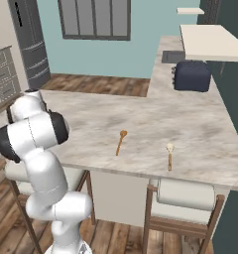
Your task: Pick up the metallic utensils from the counter and place them in the open drawer. Make sure not to pick up any wooden utensils.
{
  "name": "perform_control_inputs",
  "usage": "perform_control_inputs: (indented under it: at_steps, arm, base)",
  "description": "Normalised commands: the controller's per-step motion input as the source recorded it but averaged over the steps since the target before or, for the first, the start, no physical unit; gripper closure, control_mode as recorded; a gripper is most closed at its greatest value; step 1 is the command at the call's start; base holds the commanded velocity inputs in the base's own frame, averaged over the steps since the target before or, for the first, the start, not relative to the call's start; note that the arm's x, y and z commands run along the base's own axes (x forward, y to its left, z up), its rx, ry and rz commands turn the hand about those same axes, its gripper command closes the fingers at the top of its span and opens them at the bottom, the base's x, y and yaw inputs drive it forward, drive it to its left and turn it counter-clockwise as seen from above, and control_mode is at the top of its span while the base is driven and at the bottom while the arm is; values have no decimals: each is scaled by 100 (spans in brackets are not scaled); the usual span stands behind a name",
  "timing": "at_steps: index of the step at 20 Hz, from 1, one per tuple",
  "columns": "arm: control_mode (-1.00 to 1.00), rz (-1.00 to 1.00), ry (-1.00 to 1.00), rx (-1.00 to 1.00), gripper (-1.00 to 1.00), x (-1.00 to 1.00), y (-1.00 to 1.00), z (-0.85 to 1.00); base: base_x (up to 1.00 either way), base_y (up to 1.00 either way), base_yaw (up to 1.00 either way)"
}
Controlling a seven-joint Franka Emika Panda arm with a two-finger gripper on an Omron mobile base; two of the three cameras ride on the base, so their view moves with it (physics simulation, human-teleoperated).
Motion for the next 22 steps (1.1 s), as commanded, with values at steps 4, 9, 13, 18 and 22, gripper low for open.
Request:
perform_control_inputs:
  at_steps: [4,9,13,18,22]
  arm:
    - [-100,4,-12,16,100,-92,-64,100]
    - [-100,9,-28,13,100,-100,-75,100]
    - [-100,16,-28,10,100,-100,-79,86]
    - [-100,20,-25,8,100,-100,-88,62]
    - [-100,16,-14,2,100,-100,-46,43]
  base:
    - [0,0,0]
    - [0,0,0]
    - [0,0,0]
    - [0,0,0]
    - [0,0,0]
